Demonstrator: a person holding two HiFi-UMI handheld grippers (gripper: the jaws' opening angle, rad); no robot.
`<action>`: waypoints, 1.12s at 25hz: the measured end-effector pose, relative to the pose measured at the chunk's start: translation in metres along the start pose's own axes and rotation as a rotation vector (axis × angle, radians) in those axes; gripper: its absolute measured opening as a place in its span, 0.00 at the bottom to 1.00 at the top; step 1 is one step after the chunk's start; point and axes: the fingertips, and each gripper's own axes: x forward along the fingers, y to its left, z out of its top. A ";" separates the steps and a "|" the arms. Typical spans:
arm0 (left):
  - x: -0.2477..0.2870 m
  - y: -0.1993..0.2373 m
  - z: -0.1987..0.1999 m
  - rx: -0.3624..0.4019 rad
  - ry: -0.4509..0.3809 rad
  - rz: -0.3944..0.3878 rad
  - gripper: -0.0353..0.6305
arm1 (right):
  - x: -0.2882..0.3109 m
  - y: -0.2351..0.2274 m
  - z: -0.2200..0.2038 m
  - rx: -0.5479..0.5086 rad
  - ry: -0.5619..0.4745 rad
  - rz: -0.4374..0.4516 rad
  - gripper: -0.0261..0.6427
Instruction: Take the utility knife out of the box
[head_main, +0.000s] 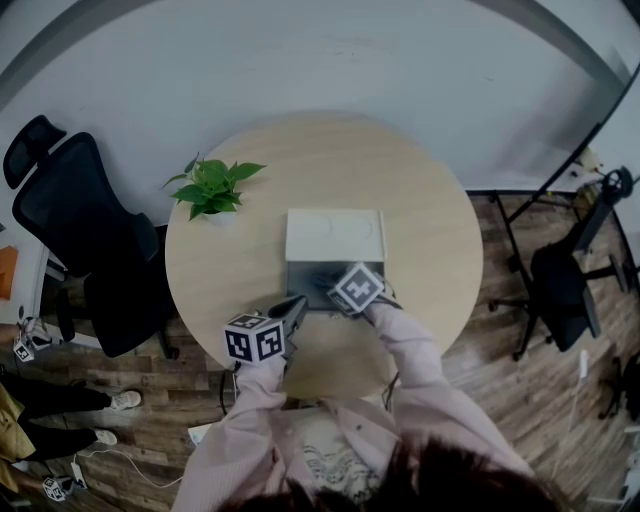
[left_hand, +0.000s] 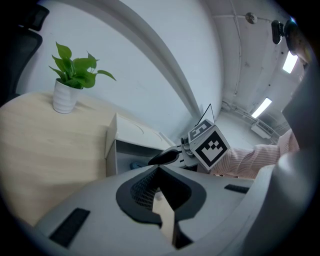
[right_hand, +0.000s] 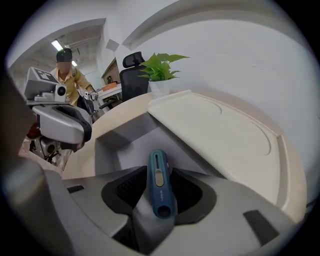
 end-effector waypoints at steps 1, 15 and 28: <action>0.000 0.001 -0.001 -0.004 0.001 0.002 0.06 | 0.000 0.001 0.001 -0.001 -0.002 0.003 0.31; -0.003 0.006 -0.002 -0.014 0.002 0.014 0.06 | 0.010 0.005 -0.016 -0.080 0.113 -0.009 0.29; -0.002 0.007 -0.001 -0.015 0.002 0.016 0.06 | 0.011 0.004 -0.017 -0.110 0.119 -0.010 0.25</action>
